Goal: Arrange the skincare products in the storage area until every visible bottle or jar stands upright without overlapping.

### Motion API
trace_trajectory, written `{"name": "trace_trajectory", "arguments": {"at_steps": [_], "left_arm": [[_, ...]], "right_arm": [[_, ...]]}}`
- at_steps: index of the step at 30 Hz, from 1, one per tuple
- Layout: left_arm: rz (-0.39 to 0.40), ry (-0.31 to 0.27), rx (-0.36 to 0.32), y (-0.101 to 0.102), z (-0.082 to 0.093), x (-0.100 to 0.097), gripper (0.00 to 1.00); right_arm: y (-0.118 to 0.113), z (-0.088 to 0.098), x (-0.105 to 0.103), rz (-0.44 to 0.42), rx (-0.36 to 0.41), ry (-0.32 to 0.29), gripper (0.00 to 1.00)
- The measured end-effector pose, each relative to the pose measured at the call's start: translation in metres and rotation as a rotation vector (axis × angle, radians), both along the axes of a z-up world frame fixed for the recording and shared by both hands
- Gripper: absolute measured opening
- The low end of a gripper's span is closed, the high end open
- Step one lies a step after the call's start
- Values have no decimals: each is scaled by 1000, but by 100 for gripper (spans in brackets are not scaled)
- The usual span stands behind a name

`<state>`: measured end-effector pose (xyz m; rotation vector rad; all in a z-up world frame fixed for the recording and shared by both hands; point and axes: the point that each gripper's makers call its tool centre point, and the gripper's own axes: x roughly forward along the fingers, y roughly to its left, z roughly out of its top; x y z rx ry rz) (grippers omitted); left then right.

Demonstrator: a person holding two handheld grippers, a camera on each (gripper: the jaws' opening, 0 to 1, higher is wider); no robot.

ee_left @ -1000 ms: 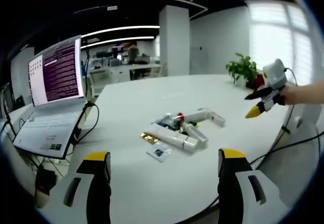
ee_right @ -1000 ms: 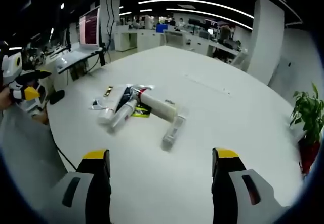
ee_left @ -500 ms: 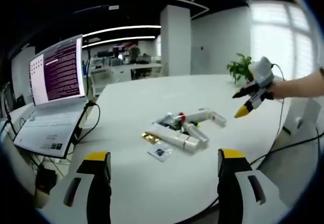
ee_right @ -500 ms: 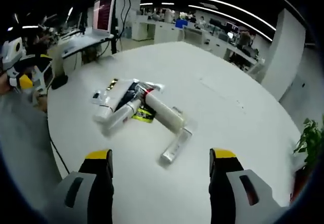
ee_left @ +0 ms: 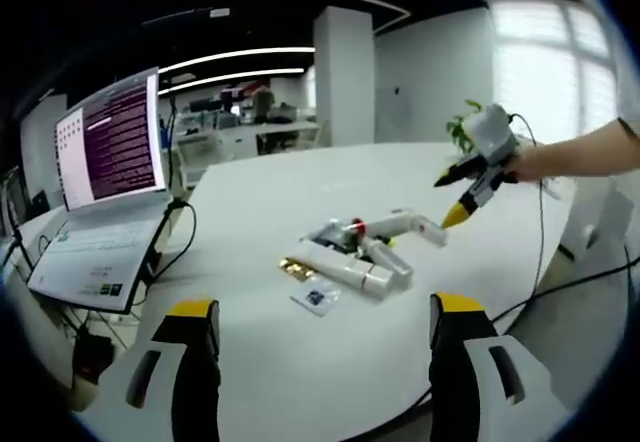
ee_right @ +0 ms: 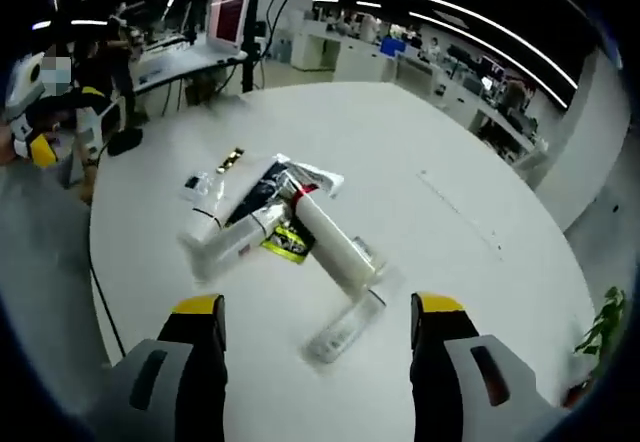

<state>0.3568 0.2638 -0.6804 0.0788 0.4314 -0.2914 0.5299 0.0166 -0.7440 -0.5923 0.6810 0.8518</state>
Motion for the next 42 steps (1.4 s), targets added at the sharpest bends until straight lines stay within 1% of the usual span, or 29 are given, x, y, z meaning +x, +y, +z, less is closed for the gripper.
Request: {"name": "trace_trajectory", "arguments": {"at_steps": [2, 5, 8, 10, 13, 14, 15, 17, 20, 22, 24, 27, 28, 29, 30, 31, 33, 36, 37, 39, 41, 42], "left_arm": [[1, -1, -1, 0, 0, 0, 80], [4, 2, -2, 1, -1, 0, 79], [-2, 6, 0, -1, -1, -1, 79], [-7, 6, 4, -3, 0, -1, 79], [-13, 8, 9, -4, -1, -2, 79], [-11, 3, 12, -4, 0, -1, 78], [-10, 0, 15, -3, 0, -1, 77], [-3, -6, 25, 0, 0, -1, 76], [0, 0, 80, 2, -4, -1, 77], [-7, 5, 83, 2, -6, 0, 77], [-14, 9, 66, 3, -6, 0, 77], [-12, 11, 46, 2, -5, 0, 77], [-11, 11, 45, 2, -5, 0, 76], [-10, 11, 44, 2, -5, 0, 76], [-9, 13, 43, 1, -4, 0, 76], [-10, 16, 39, 1, -5, 1, 76], [-9, 19, 35, 1, -5, 1, 76], [-15, 22, 31, 0, -5, 0, 76], [-19, 24, 33, -1, -6, 0, 76], [-28, 27, 40, -5, -6, 0, 76], [-33, 28, 48, -5, -7, 0, 76], [-35, 30, 48, -4, -8, 0, 76]], "right_arm": [[4, 0, 6, 18, -13, -2, 76], [10, 2, 14, 30, -9, -3, 75], [21, 1, 23, 59, -10, -4, 74], [29, -3, 28, 92, -25, -4, 73], [33, -9, 32, 114, -41, 3, 72], [38, -14, 34, 130, -52, 13, 71], [38, -14, 35, 137, -58, 15, 70], [42, -19, 37, 162, -75, 22, 70], [47, -26, 43, 190, -89, 30, 70], [53, -28, 47, 211, -93, 34, 69], [56, -35, 55, 236, -99, 30, 69], [60, -35, 65, 257, -116, 31, 66], [63, -35, 67, 279, -121, 40, 65], [63, -36, 70, 282, -121, 41, 64], [64, -40, 72, 299, -141, 59, 64], [66, -41, 71, 316, -156, 63, 64], [69, -42, 77, 347, -184, 60, 63], [75, -47, 79, 374, -183, 91, 62], [76, -48, 75, 382, -193, 96, 62], [78, -52, 75, 413, -222, 98, 59], [82, -56, 76, 437, -227, 112, 54], [84, -58, 80, 435, -226, 105, 53]]}}
